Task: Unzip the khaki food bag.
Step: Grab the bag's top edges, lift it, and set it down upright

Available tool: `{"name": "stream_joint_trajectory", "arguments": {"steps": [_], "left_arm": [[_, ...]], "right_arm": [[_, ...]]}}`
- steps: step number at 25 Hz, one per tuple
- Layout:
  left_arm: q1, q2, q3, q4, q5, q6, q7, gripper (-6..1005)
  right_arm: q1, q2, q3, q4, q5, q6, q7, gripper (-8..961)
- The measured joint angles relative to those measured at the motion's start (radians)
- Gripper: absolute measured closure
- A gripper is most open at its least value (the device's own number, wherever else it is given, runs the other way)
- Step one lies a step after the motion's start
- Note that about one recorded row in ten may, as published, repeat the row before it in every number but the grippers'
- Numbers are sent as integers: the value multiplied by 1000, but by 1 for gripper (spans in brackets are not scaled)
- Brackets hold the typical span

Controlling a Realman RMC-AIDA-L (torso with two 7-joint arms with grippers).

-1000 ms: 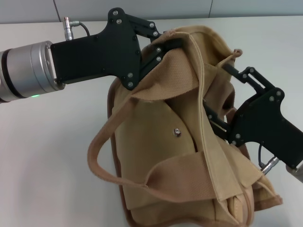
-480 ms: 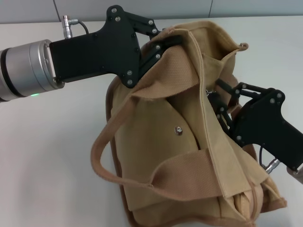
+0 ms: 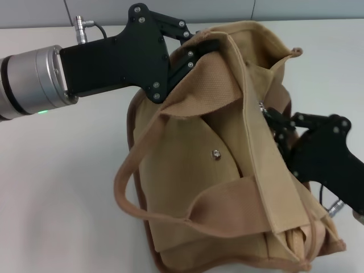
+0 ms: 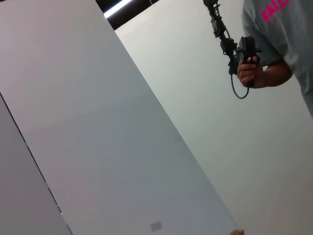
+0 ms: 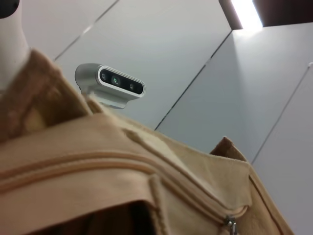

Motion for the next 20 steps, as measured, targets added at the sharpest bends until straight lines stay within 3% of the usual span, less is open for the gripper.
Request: {"name": "stream_joint_trajectory", "arguments": {"steps": [6, 8, 12, 13, 20], "left_arm": [[2, 0, 0, 0, -13, -17, 1, 840], [2, 0, -2, -2, -14, -25, 2, 838], [-2, 1, -2, -5, -15, -31, 2, 836], [-4, 2, -2, -6, -20, -38, 1, 835], [-10, 2, -1, -9, -25, -52, 1, 830]], "right_arm": [[-98, -4, -3, -1, -8, -63, 4, 933], [-171, -6, -3, -2, -24, -105, 13, 920], [-246, -8, -6, -8, -50, -127, 28, 894], [-297, -9, -7, -23, -72, -135, 34, 888], [-377, -3, 40, -32, -70, -164, 47, 843]]}}
